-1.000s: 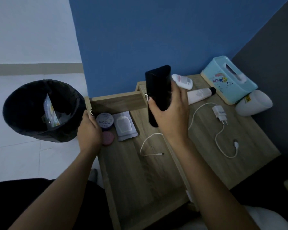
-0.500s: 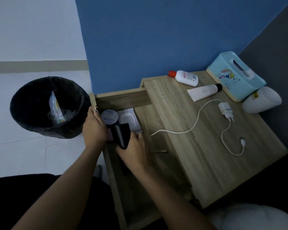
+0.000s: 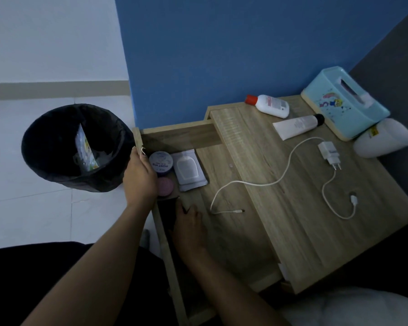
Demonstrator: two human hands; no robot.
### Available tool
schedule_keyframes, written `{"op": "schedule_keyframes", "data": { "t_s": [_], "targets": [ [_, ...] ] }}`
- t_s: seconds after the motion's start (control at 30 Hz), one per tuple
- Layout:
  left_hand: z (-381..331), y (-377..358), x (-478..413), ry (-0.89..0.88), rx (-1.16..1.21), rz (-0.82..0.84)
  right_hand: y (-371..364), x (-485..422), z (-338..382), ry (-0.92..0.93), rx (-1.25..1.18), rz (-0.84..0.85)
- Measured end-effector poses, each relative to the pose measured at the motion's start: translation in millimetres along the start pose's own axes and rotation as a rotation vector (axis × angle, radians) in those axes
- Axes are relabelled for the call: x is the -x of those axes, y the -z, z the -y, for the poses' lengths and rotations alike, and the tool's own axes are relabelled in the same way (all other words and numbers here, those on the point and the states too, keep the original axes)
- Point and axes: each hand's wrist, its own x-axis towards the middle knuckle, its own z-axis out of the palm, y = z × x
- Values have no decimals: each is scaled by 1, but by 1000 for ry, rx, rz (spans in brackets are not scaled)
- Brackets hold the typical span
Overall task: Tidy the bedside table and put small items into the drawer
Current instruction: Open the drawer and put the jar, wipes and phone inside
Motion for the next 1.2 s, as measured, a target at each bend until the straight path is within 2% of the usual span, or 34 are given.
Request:
{"op": "schedule_keyframes", "data": {
  "t_s": [0.23,0.5,0.63,0.73,0.93,1.1,1.2],
  "targets": [
    [1,-1,-1,-1,-8,-7,-5,-6,1,64,58,-23],
    [2,-1,-2,-3,-9,-12,-15,-12,5,65,0,-113],
    [4,-2,-1,-8,-11,-13,-8,-8,3,58,30,-6],
    [2,-1,0,-15,-7,-4,15,-5,6,141,44,-70],
    [-4,4,3,-8,-7,13,103,-12,-8,459,315,-486],
    [-6,5,2,1,-13,23,147,-34,-52,388,610,-458],
    [-7,6,3,-4,-4,26,152,-32,-64,350,692,-391]
  ]
}}
